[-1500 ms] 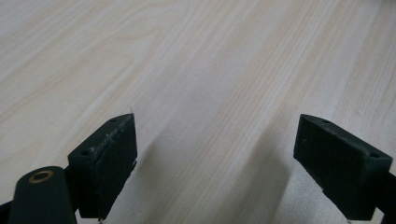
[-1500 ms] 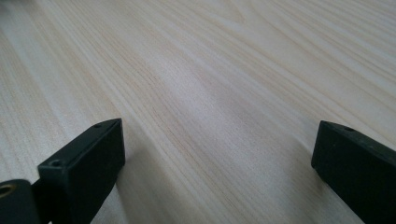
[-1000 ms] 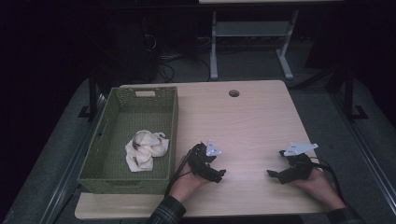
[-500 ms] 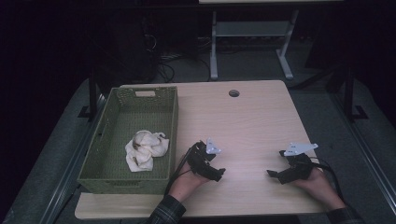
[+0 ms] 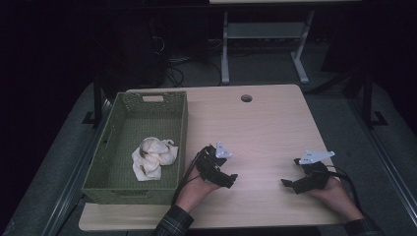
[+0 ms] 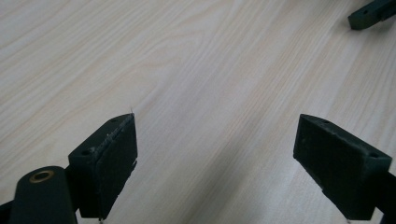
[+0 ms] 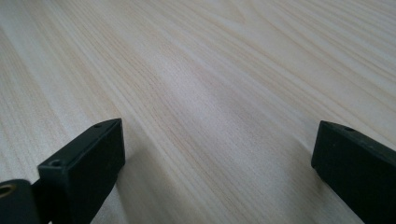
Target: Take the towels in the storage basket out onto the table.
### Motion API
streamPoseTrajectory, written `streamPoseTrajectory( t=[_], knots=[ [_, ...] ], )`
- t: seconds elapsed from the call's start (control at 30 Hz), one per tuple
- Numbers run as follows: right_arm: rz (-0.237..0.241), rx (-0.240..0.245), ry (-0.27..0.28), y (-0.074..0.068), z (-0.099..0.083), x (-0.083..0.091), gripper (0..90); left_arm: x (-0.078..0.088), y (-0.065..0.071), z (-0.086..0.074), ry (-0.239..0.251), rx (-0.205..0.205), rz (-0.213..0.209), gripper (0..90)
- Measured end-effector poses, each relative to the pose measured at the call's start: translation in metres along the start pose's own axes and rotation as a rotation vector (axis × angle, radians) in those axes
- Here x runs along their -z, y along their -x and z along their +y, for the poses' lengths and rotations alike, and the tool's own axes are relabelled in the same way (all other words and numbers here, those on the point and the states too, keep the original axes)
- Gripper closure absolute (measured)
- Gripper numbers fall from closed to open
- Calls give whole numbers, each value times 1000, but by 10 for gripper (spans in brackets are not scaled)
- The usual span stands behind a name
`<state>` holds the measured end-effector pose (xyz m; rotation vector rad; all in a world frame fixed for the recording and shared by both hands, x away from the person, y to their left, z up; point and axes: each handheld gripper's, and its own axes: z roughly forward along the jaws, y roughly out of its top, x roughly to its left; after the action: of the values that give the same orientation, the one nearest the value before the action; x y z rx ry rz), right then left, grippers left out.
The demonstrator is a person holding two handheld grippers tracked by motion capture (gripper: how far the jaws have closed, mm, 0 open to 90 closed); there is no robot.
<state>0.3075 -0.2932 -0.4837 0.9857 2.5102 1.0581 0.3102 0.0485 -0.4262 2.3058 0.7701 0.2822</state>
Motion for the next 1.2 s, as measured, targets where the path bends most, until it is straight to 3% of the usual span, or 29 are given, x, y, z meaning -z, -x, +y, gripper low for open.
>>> streamPoseTrajectory(
  t=[0.67,0.7,1.2],
  knots=[
    [-1,0,0,0,0,0,24,14,-4,15,25,14,-53,130],
    [0,-1,1,0,0,0,24,16,-4,16,24,-2,-54,130],
    [0,-1,1,0,0,0,24,26,-6,28,37,-34,-87,131]
  ],
)
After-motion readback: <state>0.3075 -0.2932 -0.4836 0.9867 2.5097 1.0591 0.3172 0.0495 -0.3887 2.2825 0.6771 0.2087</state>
